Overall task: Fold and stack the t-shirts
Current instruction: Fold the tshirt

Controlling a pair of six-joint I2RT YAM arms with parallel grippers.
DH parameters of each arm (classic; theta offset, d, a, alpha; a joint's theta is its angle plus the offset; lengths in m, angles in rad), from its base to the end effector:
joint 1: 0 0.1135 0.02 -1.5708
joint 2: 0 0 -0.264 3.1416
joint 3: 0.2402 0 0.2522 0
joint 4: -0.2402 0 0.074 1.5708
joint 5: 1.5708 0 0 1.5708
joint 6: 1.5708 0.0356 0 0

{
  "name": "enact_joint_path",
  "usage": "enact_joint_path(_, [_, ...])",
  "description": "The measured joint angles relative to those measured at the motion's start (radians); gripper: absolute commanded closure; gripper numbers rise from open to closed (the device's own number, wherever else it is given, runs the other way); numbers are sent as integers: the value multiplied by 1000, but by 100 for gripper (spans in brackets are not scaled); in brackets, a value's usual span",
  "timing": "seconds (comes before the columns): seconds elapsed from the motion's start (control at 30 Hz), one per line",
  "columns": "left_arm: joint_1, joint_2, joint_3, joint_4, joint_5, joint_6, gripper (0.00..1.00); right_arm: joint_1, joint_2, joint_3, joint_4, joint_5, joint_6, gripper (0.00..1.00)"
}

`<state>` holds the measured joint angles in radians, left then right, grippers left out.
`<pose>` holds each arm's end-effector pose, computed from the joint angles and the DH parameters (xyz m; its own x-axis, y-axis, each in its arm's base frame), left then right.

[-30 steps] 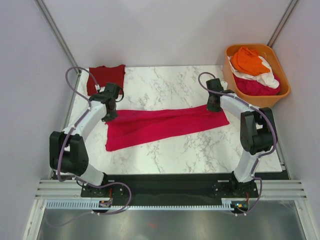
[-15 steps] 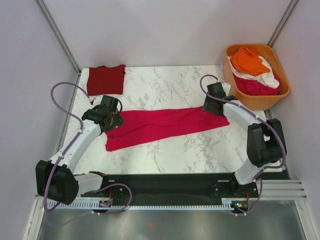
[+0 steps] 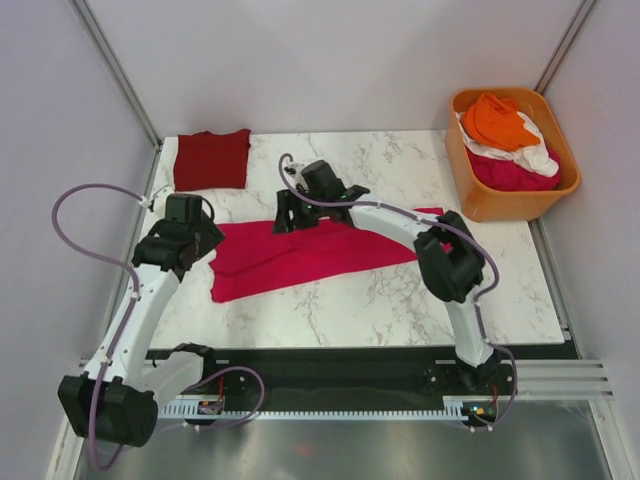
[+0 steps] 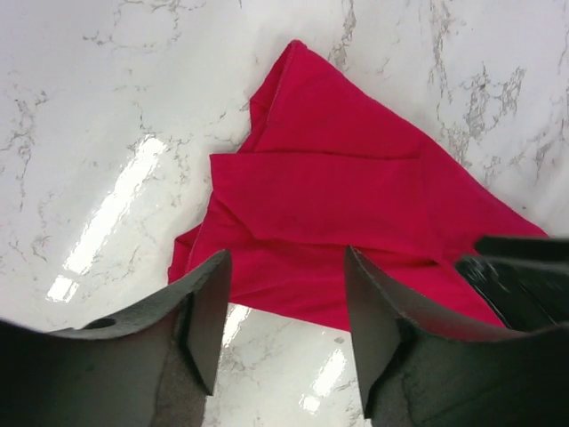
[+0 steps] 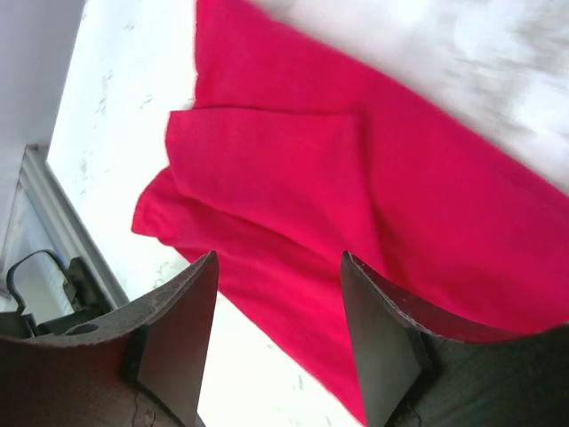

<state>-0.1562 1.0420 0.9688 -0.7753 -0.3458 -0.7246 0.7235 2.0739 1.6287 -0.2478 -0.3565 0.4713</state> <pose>0.2059 -0.0202 0.3027 -0.5052 -0.5517 -0.6636 -0.5474 0.7993 -0.2478 0.3491 0.3250 0.2249 -0.7997 -0.1386 -0.5842 -0.5146 0.6595 0.5480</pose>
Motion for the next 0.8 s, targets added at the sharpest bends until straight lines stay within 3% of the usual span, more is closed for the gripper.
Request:
enact_joint_path(0.13, [60, -68, -32, -4, 72, 29, 42, 38, 241, 237, 10, -115, 24, 36])
enact_joint_path(0.27, [63, -117, -33, -39, 120, 104, 42, 56, 380, 354, -5, -122, 30, 35])
enact_joint_path(0.57, [54, -240, -9, -116, 136, 230, 36, 78, 386, 386, -21, 115, -41, 33])
enact_joint_path(0.8, [47, -261, -9, -119, 111, 241, 36, 74, 380, 386, -30, 201, -79, 33])
